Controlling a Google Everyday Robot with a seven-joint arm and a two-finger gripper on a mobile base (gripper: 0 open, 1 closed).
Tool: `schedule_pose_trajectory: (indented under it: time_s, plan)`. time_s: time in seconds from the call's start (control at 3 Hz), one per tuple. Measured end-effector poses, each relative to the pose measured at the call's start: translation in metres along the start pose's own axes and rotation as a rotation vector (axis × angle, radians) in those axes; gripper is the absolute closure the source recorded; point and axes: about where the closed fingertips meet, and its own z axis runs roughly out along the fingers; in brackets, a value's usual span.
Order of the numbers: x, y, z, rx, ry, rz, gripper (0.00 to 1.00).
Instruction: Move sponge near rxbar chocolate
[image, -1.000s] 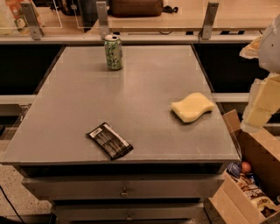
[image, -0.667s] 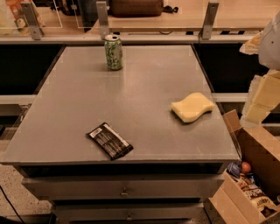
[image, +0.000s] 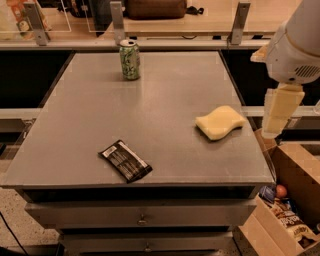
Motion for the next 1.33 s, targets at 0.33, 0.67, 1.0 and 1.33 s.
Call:
schedule_pose_trajectory:
  time_s: [0.33, 0.67, 1.0, 1.33]
  plan:
    - [0.001, -0.011, 0.035, -0.024, 0.03, -0.106, 0.0]
    - [0.0, -0.02, 0.067, -0.05, 0.045, -0.171, 0.0]
    - [-0.005, -0.025, 0.095, -0.077, 0.046, -0.222, 0.0]
    - [-0.009, -0.027, 0.118, -0.113, 0.024, -0.258, 0.0]
